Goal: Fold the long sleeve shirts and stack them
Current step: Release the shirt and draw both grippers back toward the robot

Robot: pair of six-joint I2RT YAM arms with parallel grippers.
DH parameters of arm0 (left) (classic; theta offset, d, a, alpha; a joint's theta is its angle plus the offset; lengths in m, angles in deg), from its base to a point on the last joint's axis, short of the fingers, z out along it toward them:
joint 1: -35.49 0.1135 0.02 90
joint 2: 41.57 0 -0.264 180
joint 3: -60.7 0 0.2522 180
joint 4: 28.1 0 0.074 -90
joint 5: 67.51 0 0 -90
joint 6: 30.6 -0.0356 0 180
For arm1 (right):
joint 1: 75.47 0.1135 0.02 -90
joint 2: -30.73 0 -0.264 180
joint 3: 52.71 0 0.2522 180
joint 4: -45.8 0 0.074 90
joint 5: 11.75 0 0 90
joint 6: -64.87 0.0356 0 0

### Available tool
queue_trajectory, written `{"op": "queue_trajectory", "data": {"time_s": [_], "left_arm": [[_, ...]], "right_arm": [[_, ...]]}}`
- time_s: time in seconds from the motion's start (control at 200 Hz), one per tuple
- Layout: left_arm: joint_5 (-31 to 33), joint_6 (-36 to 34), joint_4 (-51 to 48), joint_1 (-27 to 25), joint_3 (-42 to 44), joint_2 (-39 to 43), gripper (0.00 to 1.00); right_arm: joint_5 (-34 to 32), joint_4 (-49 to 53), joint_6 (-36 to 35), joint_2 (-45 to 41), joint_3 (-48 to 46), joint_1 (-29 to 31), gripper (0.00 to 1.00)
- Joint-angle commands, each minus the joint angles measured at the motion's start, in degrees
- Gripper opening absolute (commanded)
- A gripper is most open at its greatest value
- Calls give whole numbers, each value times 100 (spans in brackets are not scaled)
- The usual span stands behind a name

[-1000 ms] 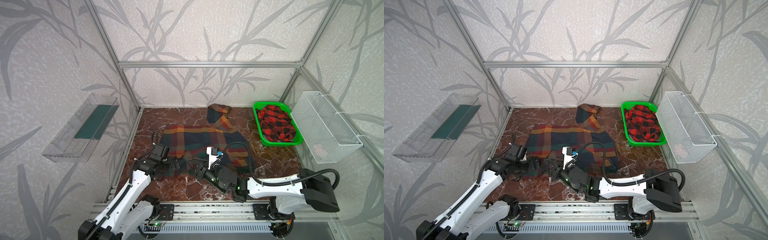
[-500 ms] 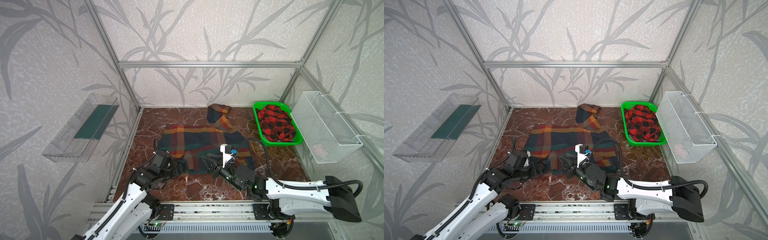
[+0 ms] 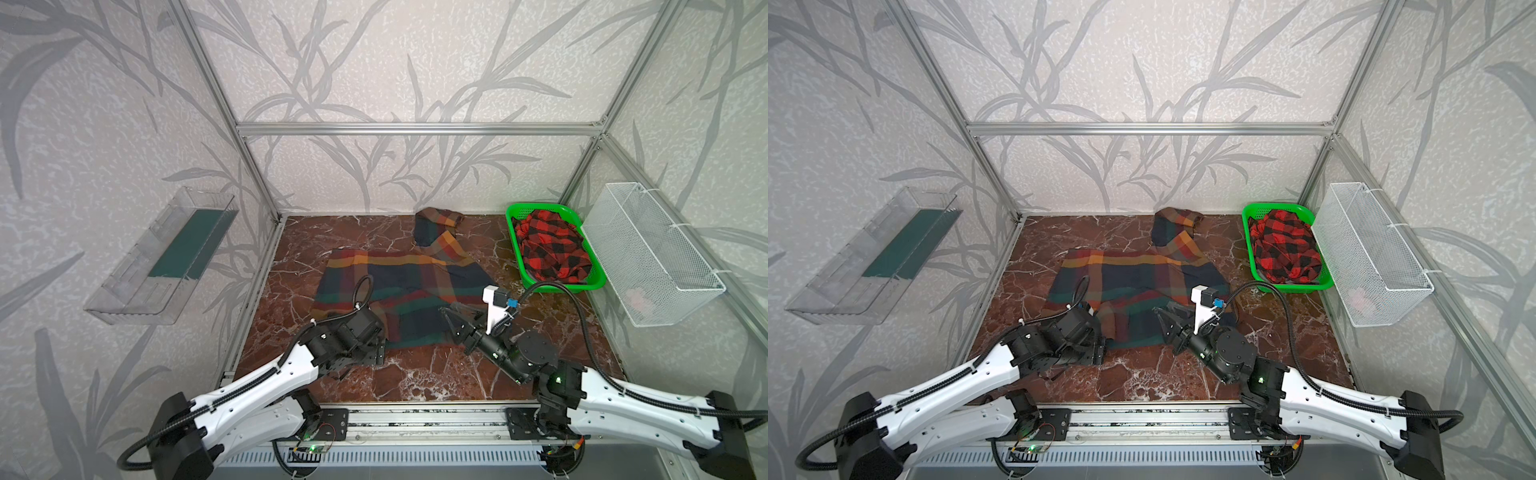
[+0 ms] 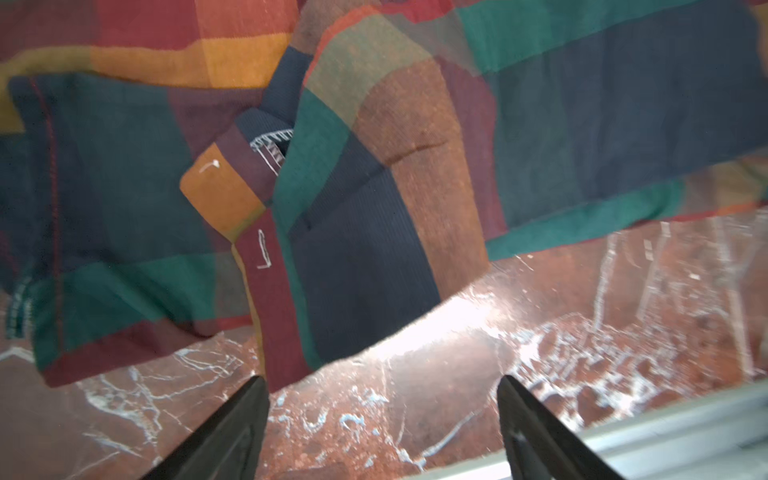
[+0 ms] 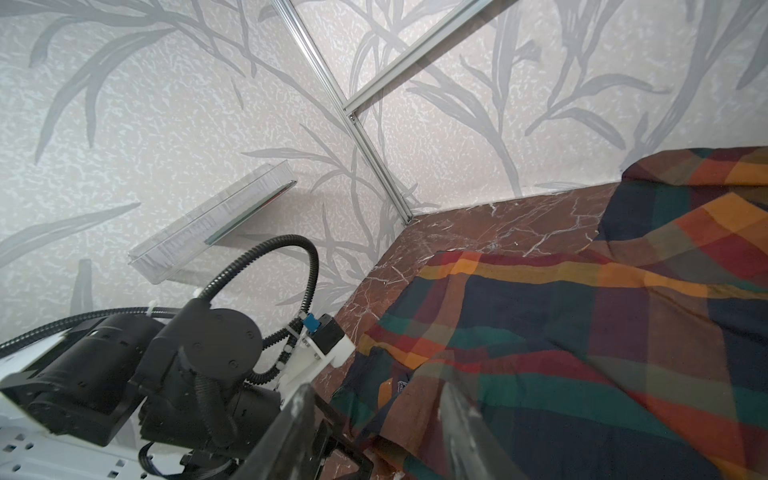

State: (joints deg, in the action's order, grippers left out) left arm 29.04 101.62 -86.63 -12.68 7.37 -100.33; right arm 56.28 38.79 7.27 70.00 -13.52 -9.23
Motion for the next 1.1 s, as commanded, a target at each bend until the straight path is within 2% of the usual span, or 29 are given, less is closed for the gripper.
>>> {"op": "queue_trajectory", "data": {"time_s": [0.0,0.145,0.29,0.48,0.635,0.675,0.69,0.695,0.885,1.095], "left_arm": [[711,-67,-386,-105,-203,-469,82],[1067,25,-555,-197,-264,-814,75],[1633,121,-664,-238,-271,-979,59],[1886,190,-812,-236,-450,-1526,41],[2159,155,-1241,-229,-897,-2052,21],[2283,43,-1360,-237,-1048,-2160,10],[2349,27,-1422,-231,-1108,-2200,0],[2368,30,-1443,-230,-1137,-2209,0],[3326,-259,-2220,-221,-1945,-2508,0],[4163,-586,-1999,-228,-2095,-2421,0]], "right_arm": [[-224,613,-259,-515,-183,-35,49],[-379,1078,-351,-1286,-319,-42,49],[-454,1393,-504,-1819,-403,-46,49],[-525,1565,-576,-2213,-489,-43,49],[-554,1612,-724,-2353,-495,-51,49],[-554,1607,-752,-2372,-480,-49,49],[-553,1607,-761,-2378,-484,-56,49],[-553,1609,-766,-2379,-481,-53,49],[-587,1698,-820,-2511,-451,-58,49],[-602,1761,-781,-2624,-474,-58,49]]}}
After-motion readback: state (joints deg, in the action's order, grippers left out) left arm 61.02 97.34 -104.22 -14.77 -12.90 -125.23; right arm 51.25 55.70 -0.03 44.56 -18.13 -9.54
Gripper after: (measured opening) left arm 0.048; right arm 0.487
